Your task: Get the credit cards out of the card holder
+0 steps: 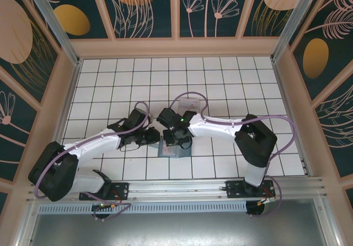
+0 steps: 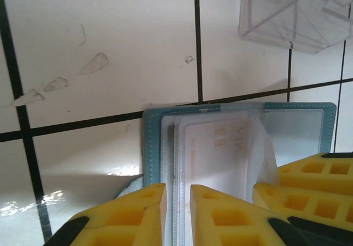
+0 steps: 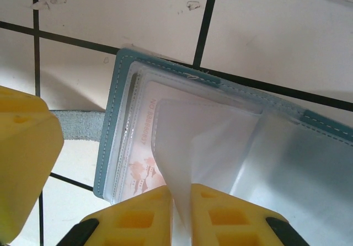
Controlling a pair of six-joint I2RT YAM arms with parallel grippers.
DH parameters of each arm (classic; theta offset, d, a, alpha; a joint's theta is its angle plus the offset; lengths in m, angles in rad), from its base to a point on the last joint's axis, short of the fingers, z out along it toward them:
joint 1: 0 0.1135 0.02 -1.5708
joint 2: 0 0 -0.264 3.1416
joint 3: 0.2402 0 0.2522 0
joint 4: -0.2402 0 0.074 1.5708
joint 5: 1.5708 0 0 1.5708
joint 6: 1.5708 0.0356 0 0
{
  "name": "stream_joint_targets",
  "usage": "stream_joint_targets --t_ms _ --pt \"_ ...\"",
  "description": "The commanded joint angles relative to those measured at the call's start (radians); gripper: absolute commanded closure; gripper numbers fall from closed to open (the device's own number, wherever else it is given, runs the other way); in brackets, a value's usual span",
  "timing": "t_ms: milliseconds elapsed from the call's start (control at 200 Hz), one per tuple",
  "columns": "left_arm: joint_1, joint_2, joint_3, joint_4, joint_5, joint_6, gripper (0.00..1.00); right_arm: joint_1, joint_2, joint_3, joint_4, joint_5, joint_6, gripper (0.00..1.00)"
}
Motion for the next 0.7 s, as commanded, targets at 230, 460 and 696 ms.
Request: stream_joint_targets --t_ms 230,460,696 --pt "-0.007 -0.016 -0.03 0.027 -0.05 -0.089 0.81 -0.008 -0.041 -0.026 0.053 -0.021 0.01 0.85" --pt "-0.007 -0.035 -0.033 0.011 -0.066 -0.104 0.82 -0.005 -0.054 -0.031 0.079 -0.038 0.001 0.85" --pt "-0.018 -0.016 -0.02 0.024 -0.03 -0.094 0.83 -0.005 -0.093 -0.065 0.095 -0.026 0.003 0.85"
